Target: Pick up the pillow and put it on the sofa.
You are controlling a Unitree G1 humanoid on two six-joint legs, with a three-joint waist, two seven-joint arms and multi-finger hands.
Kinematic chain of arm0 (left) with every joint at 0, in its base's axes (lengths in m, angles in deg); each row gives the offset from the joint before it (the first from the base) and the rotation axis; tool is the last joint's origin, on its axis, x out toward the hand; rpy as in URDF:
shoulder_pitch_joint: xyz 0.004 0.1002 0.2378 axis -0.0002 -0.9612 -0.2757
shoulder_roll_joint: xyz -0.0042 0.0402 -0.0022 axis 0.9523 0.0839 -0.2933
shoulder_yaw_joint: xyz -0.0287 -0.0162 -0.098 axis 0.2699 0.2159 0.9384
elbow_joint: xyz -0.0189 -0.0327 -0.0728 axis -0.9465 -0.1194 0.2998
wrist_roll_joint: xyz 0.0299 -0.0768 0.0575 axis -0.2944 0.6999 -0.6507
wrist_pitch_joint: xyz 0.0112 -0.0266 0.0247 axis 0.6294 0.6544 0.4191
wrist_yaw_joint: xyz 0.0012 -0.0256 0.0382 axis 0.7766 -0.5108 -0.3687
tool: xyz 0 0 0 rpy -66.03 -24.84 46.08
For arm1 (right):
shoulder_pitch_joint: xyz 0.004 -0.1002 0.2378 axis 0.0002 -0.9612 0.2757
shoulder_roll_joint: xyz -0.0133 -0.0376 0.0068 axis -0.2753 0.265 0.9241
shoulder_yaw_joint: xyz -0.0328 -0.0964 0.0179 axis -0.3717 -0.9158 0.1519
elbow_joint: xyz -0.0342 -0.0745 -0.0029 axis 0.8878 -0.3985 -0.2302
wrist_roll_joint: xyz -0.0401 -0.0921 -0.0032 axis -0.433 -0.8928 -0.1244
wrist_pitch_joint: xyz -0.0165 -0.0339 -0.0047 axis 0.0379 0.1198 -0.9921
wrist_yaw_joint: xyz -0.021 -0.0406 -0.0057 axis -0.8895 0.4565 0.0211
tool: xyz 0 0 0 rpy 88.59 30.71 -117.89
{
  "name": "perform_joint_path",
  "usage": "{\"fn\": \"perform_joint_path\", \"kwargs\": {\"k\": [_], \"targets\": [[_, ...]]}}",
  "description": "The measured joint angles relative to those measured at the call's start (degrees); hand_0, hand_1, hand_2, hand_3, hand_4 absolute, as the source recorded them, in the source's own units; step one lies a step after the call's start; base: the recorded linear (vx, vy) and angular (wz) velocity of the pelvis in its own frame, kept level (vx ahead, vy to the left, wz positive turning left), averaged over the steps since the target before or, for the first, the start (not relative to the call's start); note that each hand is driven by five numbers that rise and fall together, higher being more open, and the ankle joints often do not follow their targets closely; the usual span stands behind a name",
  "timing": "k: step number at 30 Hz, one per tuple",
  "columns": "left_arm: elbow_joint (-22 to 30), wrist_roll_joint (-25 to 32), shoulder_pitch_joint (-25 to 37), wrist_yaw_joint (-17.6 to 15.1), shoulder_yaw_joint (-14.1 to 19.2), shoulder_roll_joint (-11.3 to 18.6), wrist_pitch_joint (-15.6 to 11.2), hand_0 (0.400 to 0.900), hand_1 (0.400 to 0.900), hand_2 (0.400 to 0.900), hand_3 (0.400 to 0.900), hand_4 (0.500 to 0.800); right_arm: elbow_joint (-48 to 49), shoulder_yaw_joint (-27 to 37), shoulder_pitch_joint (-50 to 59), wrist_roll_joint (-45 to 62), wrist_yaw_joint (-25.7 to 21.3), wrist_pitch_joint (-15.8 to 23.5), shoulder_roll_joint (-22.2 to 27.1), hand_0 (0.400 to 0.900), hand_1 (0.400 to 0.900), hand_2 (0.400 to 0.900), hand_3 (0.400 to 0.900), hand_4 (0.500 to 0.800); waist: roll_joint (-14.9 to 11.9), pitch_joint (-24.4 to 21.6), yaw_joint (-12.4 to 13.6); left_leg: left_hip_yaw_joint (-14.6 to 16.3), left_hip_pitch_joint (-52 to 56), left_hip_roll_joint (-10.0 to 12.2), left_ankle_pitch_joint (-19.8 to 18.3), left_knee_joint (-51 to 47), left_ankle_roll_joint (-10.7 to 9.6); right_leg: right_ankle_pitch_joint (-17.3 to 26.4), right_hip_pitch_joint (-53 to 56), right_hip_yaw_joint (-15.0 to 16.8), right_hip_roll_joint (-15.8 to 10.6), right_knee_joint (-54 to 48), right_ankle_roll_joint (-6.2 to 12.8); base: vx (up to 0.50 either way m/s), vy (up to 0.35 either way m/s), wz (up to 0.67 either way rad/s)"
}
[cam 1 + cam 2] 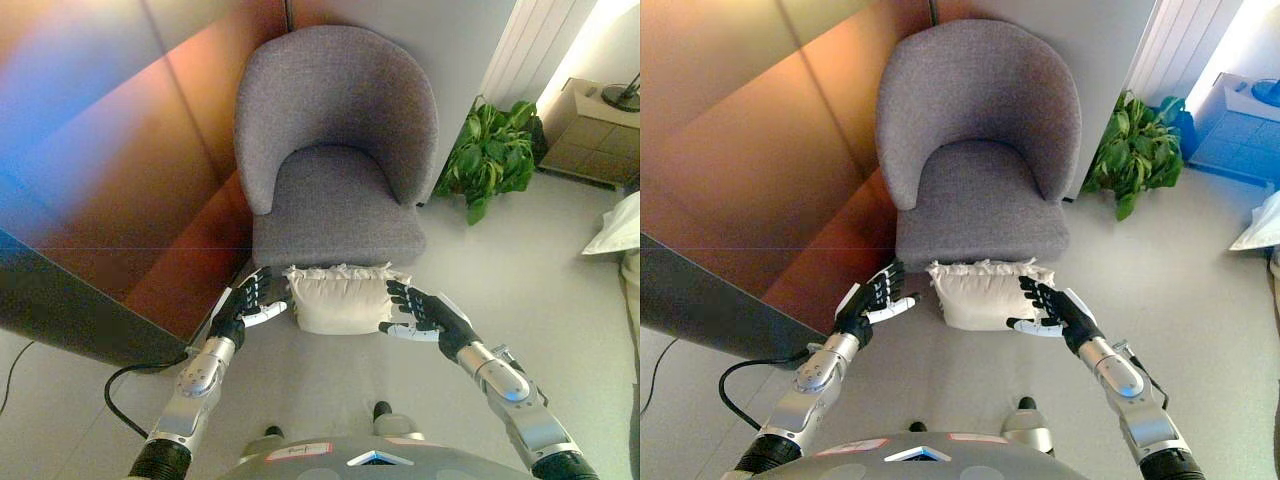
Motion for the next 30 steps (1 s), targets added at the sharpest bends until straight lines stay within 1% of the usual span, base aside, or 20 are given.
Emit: {"fn": "perform_joint_path", "kwargs": {"k": [5,9,11,13,14,16,17,18,19,20,21,22,23,24,25,26,27,28,29,30], "targets": [[0.0,0.03,-0.02,0.0,0.0,0.0,0.0,0.9,0.9,0.9,0.9,0.8,-0.01,0.01,-0.15,0.12,-0.01,0.0,0.15,0.9,0.9,0.9,0.9,0.8,0.61,-0.27,0.0,-0.42,-1.05,0.15,0.03,0.22,0.01,-0.13,-0.52,-0.2,0.08,-0.22,0.18,-0.07,-0.091,0.13],[0.0,0.06,0.1,-0.02,0.0,0.01,0.0,0.9,0.9,0.9,0.9,0.8,0.0,0.04,-0.17,0.13,-0.07,0.01,0.32,0.9,0.9,0.9,0.9,0.8,0.89,-0.1,-0.07,-1.25,-3.92,0.43,0.06,1.4,-0.02,-0.04,-2.27,-1.27,0.24,-0.18,0.04,-0.04,-0.132,0.12],[0.0,0.09,0.06,0.0,-0.01,0.01,0.08,0.9,0.9,0.9,0.9,0.8,-0.03,0.05,-0.17,0.15,-0.08,0.0,0.46,0.9,0.9,0.9,0.9,0.8,1.04,0.32,-0.08,-2.07,-4.94,0.81,0.06,1.97,-0.02,-0.02,-2.78,-1.47,0.53,-0.22,-0.02,0.04,-0.153,-0.01],[0.01,0.14,0.09,-0.03,-0.01,0.08,0.1,0.9,0.9,0.9,0.9,0.8,-0.02,0.06,0.08,0.19,-0.09,0.01,0.5,0.9,0.9,0.9,0.9,0.8,1.07,1.14,0.11,-2.24,-5.45,1.32,0.01,2.93,0.01,-0.14,-2.89,-1.36,1.18,-0.3,-0.21,-0.01,-0.169,0.01],[0.01,0.19,0.51,-0.05,-0.01,0.24,0.12,0.9,0.9,0.9,0.9,0.8,0.0,0.05,0.66,0.24,-0.1,0.02,0.48,0.9,0.9,0.9,0.9,0.8,0.69,2.06,0.1,-2.34,-6.33,1.37,-0.2,4.68,0.19,-0.37,-3.16,-0.88,1.14,-0.09,-0.58,-0.01,-0.159,0.13],[-0.04,0.62,2.03,0.05,0.19,0.83,0.26,0.9,0.9,0.9,0.9,0.8,-0.09,0.06,2.59,0.41,-0.24,0.07,0.25,0.9,0.9,0.9,0.9,0.8,-0.4,5.39,1.34,-2.76,-10.63,1.99,-0.37,13.53,0.07,-1.44,-3.89,-0.33,1.54,2.6,-2.17,0.05,-0.104,0.12],[-0.11,0.8,3.03,0.1,0.12,1.18,0.46,0.9,0.9,0.9,0.9,0.8,-0.07,0.15,3.19,0.4,-0.25,0.07,0.25,0.9,0.9,0.9,0.9,0.8,-1.24,6.9,1.6,-3.87,-12.88,2.23,-0.37,18.62,-0.13,-1.84,-3.81,-0.14,1.74,3.11,-3.15,0.08,-0.016,0.05],[-0.08,0.97,3.1,0.14,0.1,1.13,0.5,0.9,0.9,0.9,0.9,0.8,-0.1,0.23,3.64,0.4,-0.54,0.06,0.41,0.9,0.9,0.9,0.9,0.8,-1.07,7.61,2.32,-5.98,-15.27,2.64,0.02,23.38,-0.39,-1.8,-2.92,-0.61,2.26,2.98,-3.76,0.11,0.036,0.03],[-0.04,1.34,3.05,0.3,0.0,0.94,0.5,0.9,0.9,0.9,0.9,0.8,-0.12,0.4,4.02,0.41,-1.33,0.12,0.56,0.9,0.9,0.9,0.9,0.8,-0.78,8.13,2.85,-7.74,-17.28,2.8,0.38,27.18,-0.75,-1.92,-2.72,-0.27,2.3,2.99,-4.33,0.17,0.056,-0.01],[0.04,1.37,3.17,0.36,-0.05,0.51,0.44,0.9,0.9,0.9,0.9,0.8,-0.11,0.89,4.45,0.4,-2.1,0.12,0.81,0.9,0.9,0.9,0.9,0.8,-1.12,8.74,3.12,-9.04,-19.8,2.01,0.19,29.03,-1.52,-1.73,-2.72,-0.11,2.04,3.02,-4.87,0.2,0.076,-0.09],[0.07,1.37,3.04,0.42,-0.05,0.3,0.47,0.9,0.9,0.9,0.9,0.8,-0.05,1.3,4.77,0.4,-2.94,0.14,1.06,0.9,0.9,0.9,0.9,0.8,-0.87,8.64,3.46,-9.04,-20.93,0.87,-0.92,27.72,-1.81,-1.73,-3.2,-0.23,1.69,3.03,-4.98,0.23,0.109,-0.16],[0.21,1.39,3.12,0.31,-0.02,0.32,0.44,0.9,0.9,0.9,0.9,0.8,-0.08,1.64,5.31,0.4,-3.52,0.13,1.22,0.9,0.9,0.9,0.9,0.8,-0.91,8.7,3.59,-8.39,-21.86,-0.48,-1.25,25.54,-1.46,-1.78,-4.48,-0.39,1.09,3.68,-5.02,0.23,0.118,-0.17],[0.26,1.41,3.26,0.05,-0.02,0.33,0.42,0.9,0.9,0.9,0.9,0.8,-0.02,1.8,5.9,0.4,-3.98,0.33,1.65,0.9,0.9,0.9,0.9,0.8,-0.62,8.68,3.8,-8.5,-22.11,-2.03,-1.5,22.1,-1.22,-1.76,-5.87,-0.39,0.6,4.29,-5.02,0.27,0.134,-0.16],[0.12,1.43,3.26,-0.13,-0.03,0.17,0.45,0.9,0.9,0.9,0.9,0.8,-0.09,1.86,6.32,0.38,-4.18,0.57,2.16,0.9,0.9,0.9,0.9,0.8,0.07,8.62,4.36,-8.39,-22.1,-3.55,-1.6,17.38,-1.28,-1.77,-6.57,-0.41,0.6,3.35,-5.01,0.26,0.117,-0.25],[0.21,1.52,3.6,-0.16,-0.03,-0.22,0.4,0.9,0.9,0.9,0.9,0.8,-0.14,2.13,6.57,0.34,-4.63,0.75,2.64,0.9,0.9,0.9,0.9,0.8,0.99,8.74,4.55,-8.12,-22.22,-4.45,-1.63,12.88,-1.26,-1.73,-6.68,-0.47,0.99,1.61,-4.91,0.3,0.131,-0.31],[0.24,1.86,3.87,-0.24,-0.04,-0.87,0.39,0.9,0.9,0.9,0.9,0.8,-0.56,2.15,6.83,0.2,-5.26,0.74,3.02,0.9,0.9,0.9,0.9,0.8,2.4,8.38,4.77,-7.57,-22.05,-4.26,-1.8,9.19,-1.36,-1.62,-6.34,-0.5,2.25,-1.26,-4.47,0.44,0.188,-0.49],[0.56,2.41,4.21,-0.36,0.15,-1.26,0.24,0.9,0.9,0.9,0.9,0.8,-1.39,2.09,8.04,0.08,-5.36,1.0,3.33,0.9,0.9,0.9,0.9,0.8,4.61,9.02,6.56,-6.63,-21.35,-2.18,1.49,6.74,0.61,-1.97,-7.45,-0.95,4.5,2.23,-4.41,0.5,0.203,-0.27],[0.83,2.98,5.64,-0.88,0.28,-0.25,0.22,0.9,0.9,0.9,0.9,0.8,-2.52,1.83,9.0,-0.08,-5.25,0.74,2.11,0.9,0.9,0.9,0.9,0.8,3.57,10.25,7.39,-5.28,-21.96,-1.48,3.6,8.4,2.21,-5.35,-7.93,-1.51,4.62,9.55,-4.46,0.6,0.219,-0.19],[0.84,3.37,6.13,-1.29,0.65,0.67,0.28,0.9,0.9,0.9,0.9,0.8,-3.13,1.72,9.34,-0.17,-5.27,0.59,0.43,0.9,0.9,0.9,0.9,0.8,1.83,11.07,8.65,-4.16,-22.13,-1.65,3.16,10.69,3.06,-9.8,-7.03,-1.1,3.64,12.89,-3.43,0.34,0.118,0.02],[0.85,3.56,6.24,-1.63,0.83,1.2,0.31,0.9,0.9,0.9,0.9,0.8,-3.16,1.7,9.27,-0.19,-5.34,0.71,-0.69,0.9,0.9,0.9,0.9,0.8,0.45,10.87,9.06,-3.63,-23.66,-1.88,1.4,14.27,4.15,-11.79,-7.19,-0.89,2.83,14.23,-2.76,0.37,0.133,-0.13]]}}
